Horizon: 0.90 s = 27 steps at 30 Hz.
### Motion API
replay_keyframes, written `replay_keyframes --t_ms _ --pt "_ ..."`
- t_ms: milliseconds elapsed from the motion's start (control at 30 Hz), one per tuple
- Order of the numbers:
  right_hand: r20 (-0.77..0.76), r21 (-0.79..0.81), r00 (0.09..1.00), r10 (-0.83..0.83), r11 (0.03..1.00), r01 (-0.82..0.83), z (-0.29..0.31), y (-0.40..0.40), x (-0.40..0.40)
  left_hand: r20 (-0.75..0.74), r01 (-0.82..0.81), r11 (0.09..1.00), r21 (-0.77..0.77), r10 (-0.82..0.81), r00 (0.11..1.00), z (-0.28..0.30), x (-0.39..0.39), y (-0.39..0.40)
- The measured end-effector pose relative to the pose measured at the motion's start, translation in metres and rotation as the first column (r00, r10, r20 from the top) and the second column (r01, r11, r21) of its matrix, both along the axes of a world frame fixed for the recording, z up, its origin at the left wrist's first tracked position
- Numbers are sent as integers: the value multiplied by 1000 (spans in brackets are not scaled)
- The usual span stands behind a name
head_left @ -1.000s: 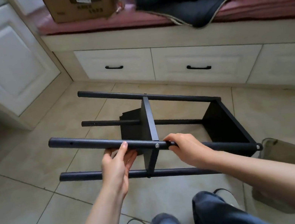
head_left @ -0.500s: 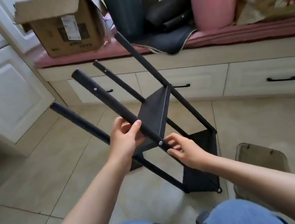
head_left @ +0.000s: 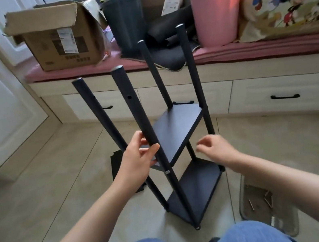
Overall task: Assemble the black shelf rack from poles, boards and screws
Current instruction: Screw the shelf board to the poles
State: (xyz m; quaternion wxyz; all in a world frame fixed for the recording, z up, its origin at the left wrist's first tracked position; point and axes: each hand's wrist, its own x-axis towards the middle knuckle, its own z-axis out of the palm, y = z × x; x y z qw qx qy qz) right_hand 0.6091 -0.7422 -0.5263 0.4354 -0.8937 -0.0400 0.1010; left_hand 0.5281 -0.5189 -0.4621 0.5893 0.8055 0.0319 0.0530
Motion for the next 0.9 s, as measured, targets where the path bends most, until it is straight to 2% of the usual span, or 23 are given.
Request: replay_keyframes --t_ms 100,200,333,533,900 --pt "20 29 981 -195 981 194 18 -29 26 -26 5 1000 10 -5 1000 -1 -5 3" --pt "39 56 968 -247 968 245 32 -46 44 -46 29 1000 -7 -30 999 -2 -10 8" --pt "81 64 967 -241 970 236 46 -49 59 -32 69 997 21 -68 997 -5 -19 13" --pt "93 171 975 -203 968 185 55 -42 73 6 19 996 92 -20 1000 -11 -25 19" --pt "157 107 974 -166 983 150 58 -63 53 77 -80 972 221 64 995 -16 -14 25"
